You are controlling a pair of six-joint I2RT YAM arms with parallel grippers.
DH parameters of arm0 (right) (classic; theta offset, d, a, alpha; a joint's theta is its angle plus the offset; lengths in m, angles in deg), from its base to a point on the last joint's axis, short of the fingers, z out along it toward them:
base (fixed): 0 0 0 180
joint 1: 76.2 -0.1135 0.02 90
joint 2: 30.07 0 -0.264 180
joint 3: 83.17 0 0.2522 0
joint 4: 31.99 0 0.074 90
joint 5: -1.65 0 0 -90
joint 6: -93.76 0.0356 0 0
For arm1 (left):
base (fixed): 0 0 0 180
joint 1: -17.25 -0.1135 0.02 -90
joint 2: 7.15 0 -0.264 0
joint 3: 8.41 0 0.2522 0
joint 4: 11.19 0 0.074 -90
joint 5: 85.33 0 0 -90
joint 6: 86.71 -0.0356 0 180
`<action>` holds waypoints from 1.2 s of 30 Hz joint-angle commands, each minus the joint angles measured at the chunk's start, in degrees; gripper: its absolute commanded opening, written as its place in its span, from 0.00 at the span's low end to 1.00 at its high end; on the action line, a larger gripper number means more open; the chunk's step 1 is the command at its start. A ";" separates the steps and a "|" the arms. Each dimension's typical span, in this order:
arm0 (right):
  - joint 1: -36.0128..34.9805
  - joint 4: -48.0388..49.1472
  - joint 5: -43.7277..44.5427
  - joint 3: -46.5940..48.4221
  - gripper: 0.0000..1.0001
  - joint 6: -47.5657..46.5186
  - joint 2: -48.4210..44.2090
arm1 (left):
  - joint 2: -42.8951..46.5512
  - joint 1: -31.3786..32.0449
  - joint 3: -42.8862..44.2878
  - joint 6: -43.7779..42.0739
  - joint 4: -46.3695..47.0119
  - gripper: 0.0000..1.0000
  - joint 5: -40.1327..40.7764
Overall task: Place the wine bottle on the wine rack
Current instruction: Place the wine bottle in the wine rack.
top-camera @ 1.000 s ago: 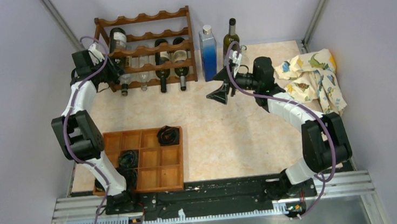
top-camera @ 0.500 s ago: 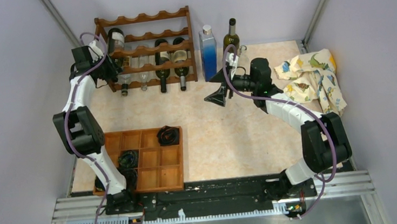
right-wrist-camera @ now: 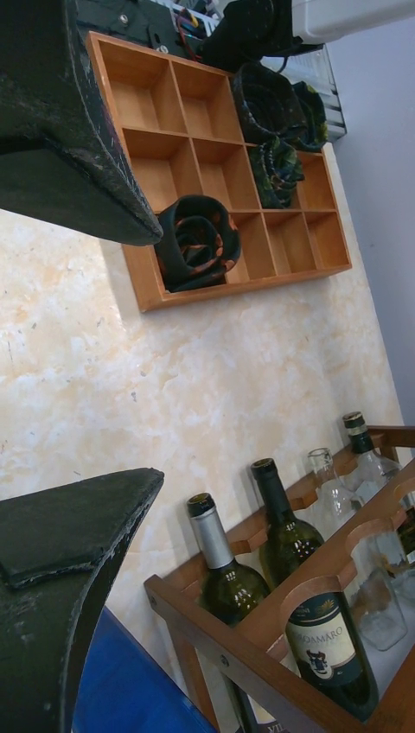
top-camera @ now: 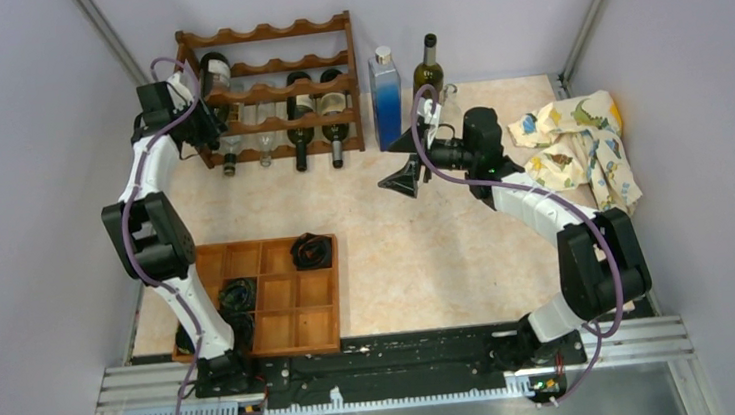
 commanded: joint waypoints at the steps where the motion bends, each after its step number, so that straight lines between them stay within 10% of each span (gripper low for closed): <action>1: -0.49 1.13 -1.01 2.15 0.98 -1.72 -1.31 | -0.24 0.53 4.21 0.20 9.13 0.00 -0.58; 36: -1.40 -1.50 -1.42 1.68 0.98 -4.41 -1.38 | 3.97 2.07 -4.99 -4.44 21.39 0.17 -2.13</action>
